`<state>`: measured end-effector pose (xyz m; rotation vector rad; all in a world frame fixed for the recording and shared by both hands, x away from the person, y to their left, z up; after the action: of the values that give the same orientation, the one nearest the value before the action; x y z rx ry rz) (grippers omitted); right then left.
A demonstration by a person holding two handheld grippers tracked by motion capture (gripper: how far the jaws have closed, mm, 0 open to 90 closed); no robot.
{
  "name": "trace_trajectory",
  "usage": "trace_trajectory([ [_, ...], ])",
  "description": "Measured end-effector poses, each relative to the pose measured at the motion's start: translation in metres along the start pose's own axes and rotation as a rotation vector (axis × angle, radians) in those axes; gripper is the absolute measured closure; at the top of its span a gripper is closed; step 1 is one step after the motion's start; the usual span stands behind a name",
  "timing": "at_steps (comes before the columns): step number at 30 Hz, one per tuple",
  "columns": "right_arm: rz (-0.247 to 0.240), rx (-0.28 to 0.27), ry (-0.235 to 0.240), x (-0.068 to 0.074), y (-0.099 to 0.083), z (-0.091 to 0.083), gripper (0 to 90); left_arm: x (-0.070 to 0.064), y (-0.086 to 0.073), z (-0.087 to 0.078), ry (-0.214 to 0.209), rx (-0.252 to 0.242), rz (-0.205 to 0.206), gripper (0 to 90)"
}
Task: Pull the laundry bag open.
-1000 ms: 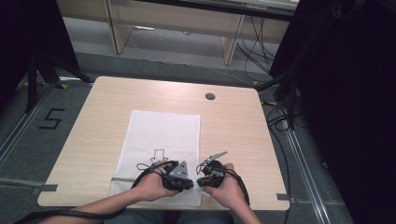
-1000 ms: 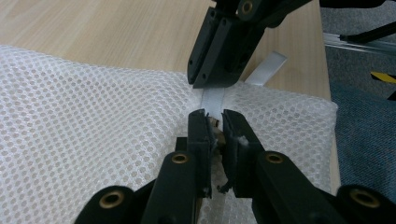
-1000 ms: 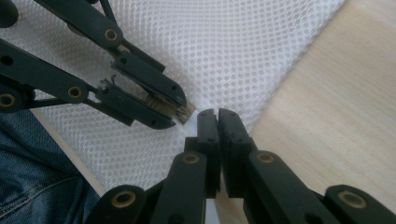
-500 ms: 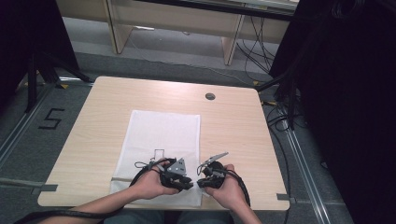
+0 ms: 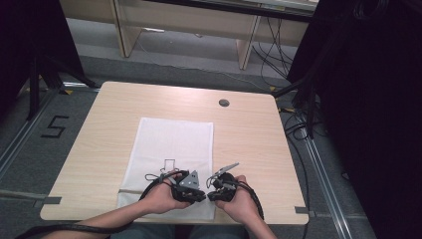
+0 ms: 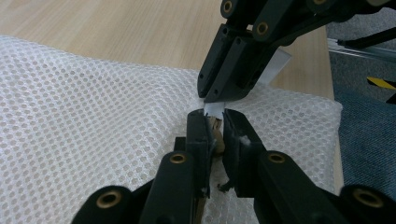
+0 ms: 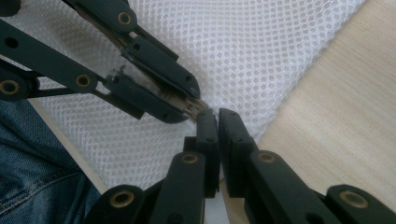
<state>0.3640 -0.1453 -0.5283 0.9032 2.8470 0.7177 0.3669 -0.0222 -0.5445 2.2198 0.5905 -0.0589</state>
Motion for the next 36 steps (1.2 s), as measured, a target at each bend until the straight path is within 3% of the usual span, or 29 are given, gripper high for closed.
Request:
trace_trajectory([
  [5, 0.026, 0.029, -0.007, 0.002, -0.001, -0.001, 88.9, -0.001, 0.001, 0.0, 0.008, 0.002, 0.004, 81.5],
  [6, -0.006, 0.013, -0.007, 0.002, 0.0, 0.0, 89.6, -0.001, 0.002, -0.001, 0.008, 0.002, 0.004, 81.5],
  [11, -0.035, 0.024, -0.016, 0.001, 0.001, 0.001, 90.0, -0.002, 0.004, -0.004, 0.006, 0.001, 0.006, 81.6],
  [15, -0.005, 0.034, -0.018, 0.004, 0.001, 0.001, 90.0, -0.001, 0.004, -0.004, 0.003, 0.003, 0.004, 81.7],
  [25, -0.016, 0.034, -0.035, 0.003, 0.001, 0.001, 90.0, 0.0, 0.004, -0.01, 0.001, 0.011, 0.0, 81.8],
  [28, 0.001, 0.043, -0.031, 0.003, 0.0, 0.0, 90.0, 0.0, 0.003, -0.011, -0.004, 0.005, -0.008, 81.8],
  [36, -0.013, 0.035, -0.038, 0.002, 0.0, 0.0, 90.0, 0.001, 0.003, -0.01, -0.002, 0.005, 0.013, 81.7],
])
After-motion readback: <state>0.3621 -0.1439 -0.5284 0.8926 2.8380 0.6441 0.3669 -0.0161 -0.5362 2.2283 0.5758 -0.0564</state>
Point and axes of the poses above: each handheld gripper's, and its own axes: z roughly forward along the jaws, y roughly out of its top, x roughly to its left, the point moved 5 cm from there along z, roughly forward along the jaws, and after that the axes turned 13 degrees about -z, right-handed, at the moved point
